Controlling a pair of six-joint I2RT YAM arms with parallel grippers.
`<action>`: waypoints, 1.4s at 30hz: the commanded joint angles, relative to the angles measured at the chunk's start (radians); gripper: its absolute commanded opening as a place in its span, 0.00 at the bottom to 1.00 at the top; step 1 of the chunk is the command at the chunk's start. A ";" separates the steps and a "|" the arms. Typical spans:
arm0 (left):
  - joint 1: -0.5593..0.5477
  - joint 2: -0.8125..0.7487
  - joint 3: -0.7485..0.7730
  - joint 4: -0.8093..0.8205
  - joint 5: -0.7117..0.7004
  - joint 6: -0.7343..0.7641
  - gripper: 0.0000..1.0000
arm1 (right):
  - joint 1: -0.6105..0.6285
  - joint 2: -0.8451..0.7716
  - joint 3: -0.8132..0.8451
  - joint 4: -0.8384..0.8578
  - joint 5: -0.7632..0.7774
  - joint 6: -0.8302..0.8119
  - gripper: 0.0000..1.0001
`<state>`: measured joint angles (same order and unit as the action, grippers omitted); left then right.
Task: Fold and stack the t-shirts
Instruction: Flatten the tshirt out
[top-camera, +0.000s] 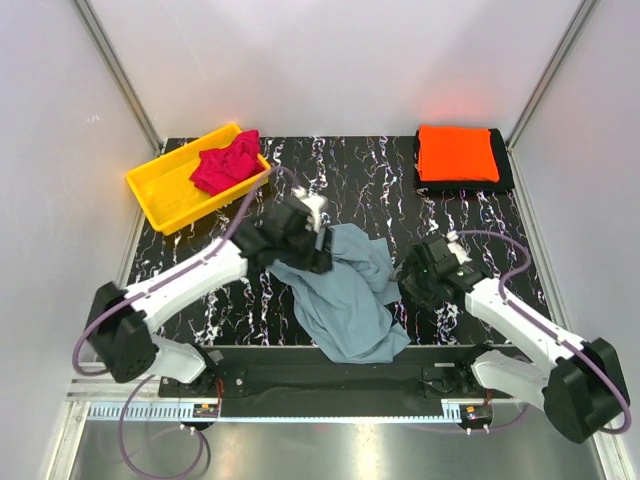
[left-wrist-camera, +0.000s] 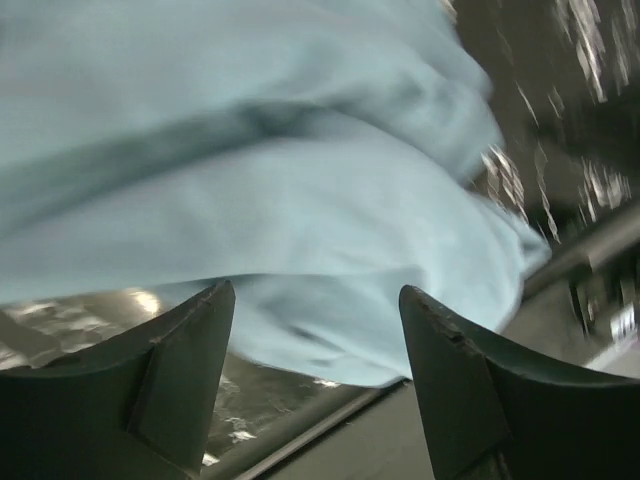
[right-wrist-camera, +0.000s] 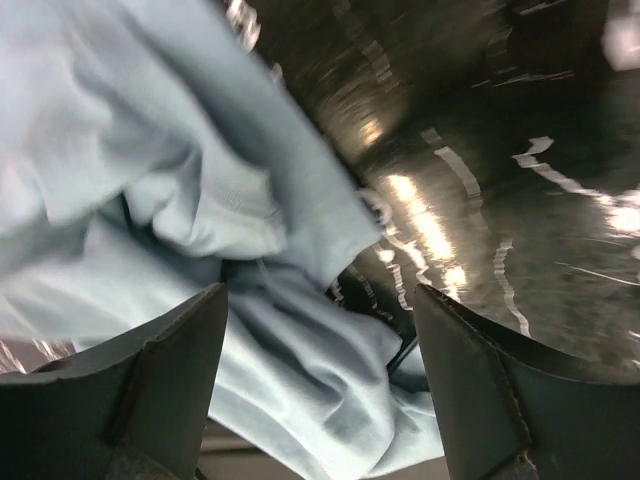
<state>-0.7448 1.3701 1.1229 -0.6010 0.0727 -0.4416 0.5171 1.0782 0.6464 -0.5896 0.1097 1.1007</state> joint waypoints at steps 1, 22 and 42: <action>-0.117 0.117 0.008 0.095 0.053 -0.009 0.73 | -0.035 -0.081 0.019 -0.116 0.163 0.108 0.82; -0.018 0.150 0.071 0.097 -0.022 -0.164 0.00 | -0.216 -0.091 0.012 -0.039 -0.191 -0.093 0.71; 0.260 -0.072 -0.095 0.030 0.079 -0.094 0.09 | -0.103 0.325 0.013 0.418 -0.317 -0.027 0.61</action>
<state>-0.4870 1.3056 1.0218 -0.5972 0.1055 -0.5583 0.4019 1.3632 0.6041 -0.2806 -0.2123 1.0695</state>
